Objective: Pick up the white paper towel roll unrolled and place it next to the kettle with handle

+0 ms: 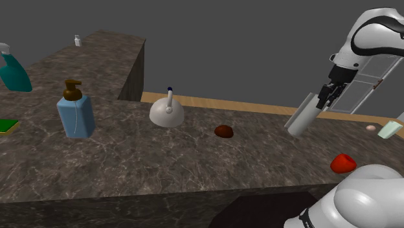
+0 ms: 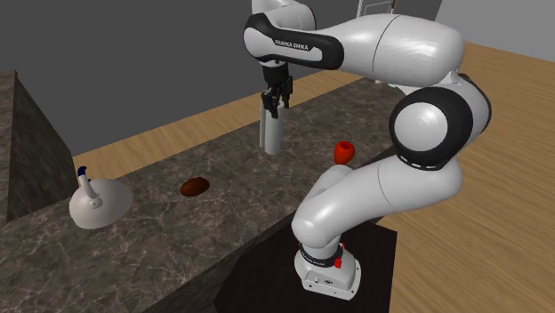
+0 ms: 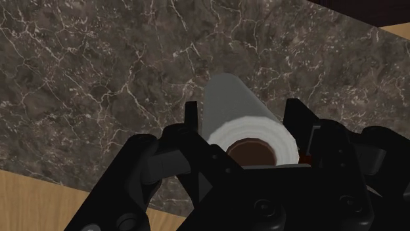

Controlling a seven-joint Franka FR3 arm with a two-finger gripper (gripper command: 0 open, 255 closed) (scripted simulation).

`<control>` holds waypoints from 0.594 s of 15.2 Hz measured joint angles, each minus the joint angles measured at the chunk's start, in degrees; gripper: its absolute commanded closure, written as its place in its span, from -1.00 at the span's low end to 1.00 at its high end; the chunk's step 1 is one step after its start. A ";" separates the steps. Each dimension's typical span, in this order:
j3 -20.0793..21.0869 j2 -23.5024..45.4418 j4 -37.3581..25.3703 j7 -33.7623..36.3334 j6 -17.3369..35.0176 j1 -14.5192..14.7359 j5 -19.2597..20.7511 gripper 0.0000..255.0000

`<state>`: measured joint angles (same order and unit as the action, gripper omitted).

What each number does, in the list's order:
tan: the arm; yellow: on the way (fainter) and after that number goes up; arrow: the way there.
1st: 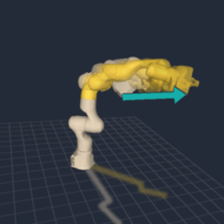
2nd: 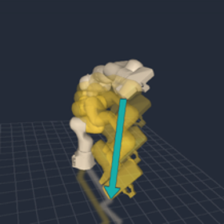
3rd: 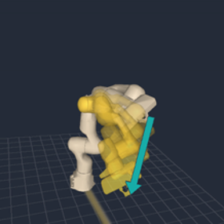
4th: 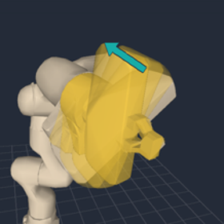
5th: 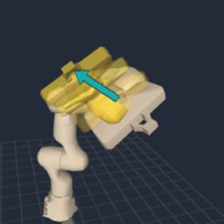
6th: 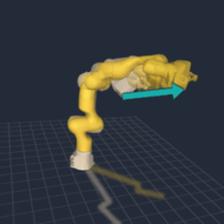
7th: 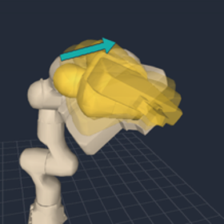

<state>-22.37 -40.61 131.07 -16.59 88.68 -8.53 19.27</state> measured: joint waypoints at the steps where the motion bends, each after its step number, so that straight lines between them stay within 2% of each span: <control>1: 0.17 0.15 -0.88 -0.09 -0.74 0.07 -0.16 1.00; 9: 1.13 1.71 -8.21 -1.14 -6.48 0.49 -1.10 1.00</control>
<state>-21.24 -38.90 122.85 -17.73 82.20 -8.03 18.17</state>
